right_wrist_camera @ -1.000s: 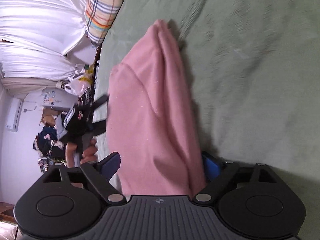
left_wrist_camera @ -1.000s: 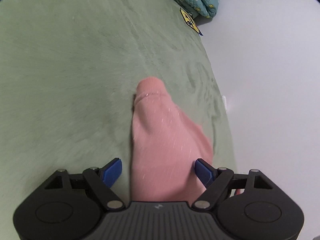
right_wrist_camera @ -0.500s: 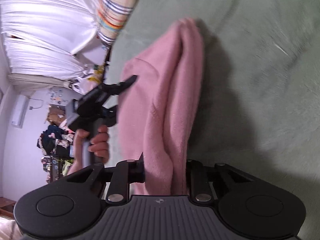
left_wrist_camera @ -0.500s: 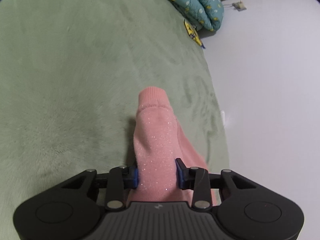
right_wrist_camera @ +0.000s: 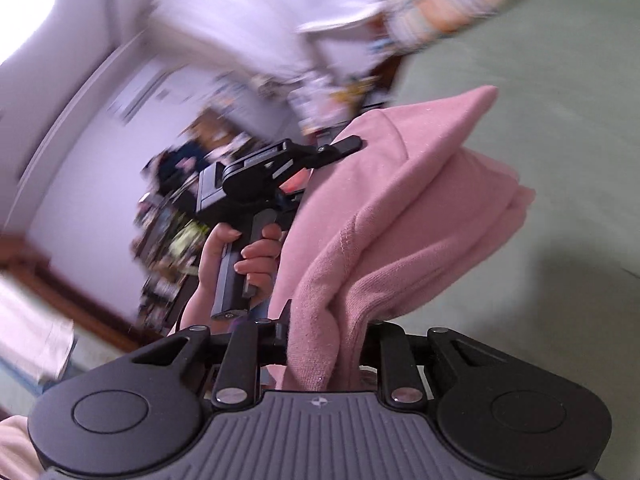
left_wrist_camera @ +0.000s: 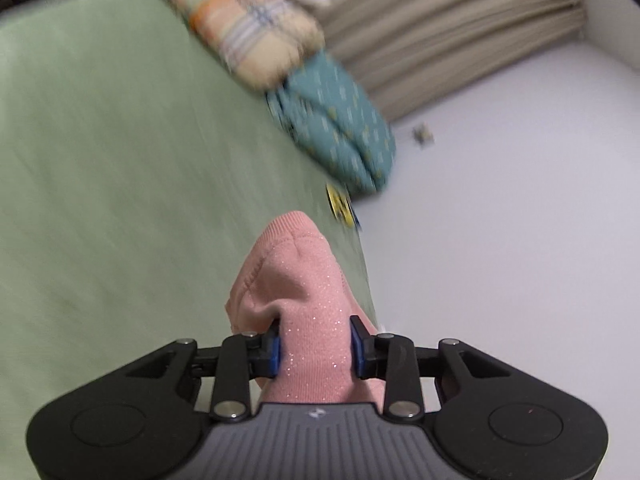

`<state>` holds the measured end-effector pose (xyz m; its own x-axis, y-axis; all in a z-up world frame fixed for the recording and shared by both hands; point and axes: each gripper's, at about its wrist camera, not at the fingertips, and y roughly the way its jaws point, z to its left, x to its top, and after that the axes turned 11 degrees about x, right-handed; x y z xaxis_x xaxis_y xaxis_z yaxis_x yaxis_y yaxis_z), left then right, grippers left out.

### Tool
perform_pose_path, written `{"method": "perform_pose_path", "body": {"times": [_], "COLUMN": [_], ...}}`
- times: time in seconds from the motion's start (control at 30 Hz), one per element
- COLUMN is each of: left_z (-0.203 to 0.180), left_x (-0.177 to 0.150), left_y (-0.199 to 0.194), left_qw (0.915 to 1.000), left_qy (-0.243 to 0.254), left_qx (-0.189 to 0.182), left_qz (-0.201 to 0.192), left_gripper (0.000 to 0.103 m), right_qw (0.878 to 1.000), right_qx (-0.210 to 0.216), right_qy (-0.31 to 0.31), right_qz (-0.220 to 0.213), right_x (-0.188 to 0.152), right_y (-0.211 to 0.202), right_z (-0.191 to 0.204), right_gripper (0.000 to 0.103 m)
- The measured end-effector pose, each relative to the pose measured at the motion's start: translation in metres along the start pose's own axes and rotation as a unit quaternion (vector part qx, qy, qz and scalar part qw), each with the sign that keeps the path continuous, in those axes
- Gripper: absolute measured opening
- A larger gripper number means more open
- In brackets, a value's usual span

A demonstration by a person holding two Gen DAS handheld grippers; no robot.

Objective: Fold clothes
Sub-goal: 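Lift the pink bundle with both tools and carry it to the clothes stack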

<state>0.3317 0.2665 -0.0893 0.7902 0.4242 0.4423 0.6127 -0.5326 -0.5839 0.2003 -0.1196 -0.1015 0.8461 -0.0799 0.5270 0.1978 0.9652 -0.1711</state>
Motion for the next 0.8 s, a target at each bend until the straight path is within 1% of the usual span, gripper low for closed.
{"method": "perform_pose_path", "body": {"times": [0.03, 0.07, 0.1, 0.13, 0.17, 0.2, 0.23, 0.3, 0.37, 0.4, 0.43, 0.47, 0.5, 0.53, 0.57, 0.6, 0.67, 0.7, 0.73, 0.8], "left_z": [0.011, 0.015, 0.032, 0.047, 0.06, 0.07, 0.086, 0.115, 0.17, 0.189, 0.227, 0.256, 0.287, 0.311, 0.333, 0.356, 0.372, 0.371, 0.367, 0.351], "left_x": [0.015, 0.022, 0.041, 0.054, 0.064, 0.069, 0.078, 0.095, 0.109, 0.11, 0.104, 0.096, 0.085, 0.075, 0.063, 0.053, 0.05, 0.052, 0.056, 0.068], "left_y": [-0.033, -0.047, -0.088, -0.12, -0.145, -0.161, -0.187, -0.221, -0.244, -0.248, -0.244, -0.239, -0.233, -0.233, -0.232, -0.242, -0.254, -0.257, -0.26, -0.262], "left_qw": [0.9997, 0.9995, 0.998, 0.9963, 0.9945, 0.9934, 0.9912, 0.9875, 0.9809, 0.9782, 0.9724, 0.9674, 0.9615, 0.9577, 0.9567, 0.9597, 0.9642, 0.9654, 0.9664, 0.9705], "left_qy": [0.004, 0.007, 0.013, 0.015, 0.016, 0.018, 0.024, 0.031, 0.012, 0.004, -0.019, -0.039, -0.065, -0.084, -0.106, -0.134, -0.163, -0.162, -0.157, -0.13], "left_qx": [0.015, 0.022, 0.045, 0.063, 0.078, 0.087, 0.102, 0.13, 0.18, 0.197, 0.228, 0.248, 0.267, 0.275, 0.271, 0.245, 0.205, 0.2, 0.198, 0.2], "left_qz": [-0.016, -0.023, -0.043, -0.056, -0.067, -0.073, -0.081, -0.085, -0.072, -0.065, -0.044, -0.029, -0.014, -0.008, -0.016, -0.029, -0.043, -0.044, -0.044, -0.037], "left_gripper": [0.03, 0.03, 0.03, 0.03, 0.03, 0.03, 0.03, 0.031, 0.031, 0.031, 0.031, 0.031, 0.031, 0.031, 0.031, 0.031, 0.03, 0.03, 0.029, 0.029], "right_qw": [1.0, 0.999, 0.999, 0.998, 0.997, 0.996, 0.995, 0.993, 0.994, 0.995, 0.996, 0.997, 0.997, 0.996, 0.995, 0.994, 0.996, 0.997, 0.997, 0.997], "right_qx": [0.008, 0.022, 0.035, 0.043, 0.055, 0.067, 0.074, 0.088, 0.086, 0.066, 0.055, 0.037, 0.019, 0.013, 0.002, -0.004, 0.003, 0.006, 0.004, -0.001], "right_qy": [-0.009, -0.022, -0.034, -0.038, -0.045, -0.051, -0.053, -0.06, -0.058, -0.05, -0.049, -0.039, -0.015, -0.002, 0.021, 0.029, 0.01, -0.005, -0.013, -0.028], "right_qz": [0.006, 0.013, 0.02, 0.024, 0.031, 0.038, 0.041, 0.045, 0.043, 0.048, 0.053, 0.06, 0.076, 0.085, 0.098, 0.101, 0.09, 0.083, 0.079, 0.071], "right_x": [0.004, 0.009, 0.014, 0.015, 0.017, 0.017, 0.014, 0.005, -0.013, -0.033, -0.045, -0.061, -0.083, -0.092, -0.113, -0.133, -0.138, -0.139, -0.134, -0.124], "right_y": [0.021, 0.056, 0.088, 0.108, 0.143, 0.182, 0.199, 0.257, 0.309, 0.346, 0.361, 0.389, 0.421, 0.435, 0.451, 0.464, 0.465, 0.466, 0.464, 0.46], "right_z": [0.009, 0.023, 0.036, 0.041, 0.05, 0.061, 0.066, 0.085, 0.096, 0.097, 0.095, 0.091, 0.08, 0.076, 0.065, 0.057, 0.061, 0.065, 0.071, 0.082], "right_gripper": [0.02, 0.02, 0.02, 0.02, 0.02, 0.02, 0.02, 0.02, 0.02, 0.02, 0.02, 0.02, 0.02, 0.02, 0.02, 0.02, 0.02, 0.02, 0.02, 0.02]}}
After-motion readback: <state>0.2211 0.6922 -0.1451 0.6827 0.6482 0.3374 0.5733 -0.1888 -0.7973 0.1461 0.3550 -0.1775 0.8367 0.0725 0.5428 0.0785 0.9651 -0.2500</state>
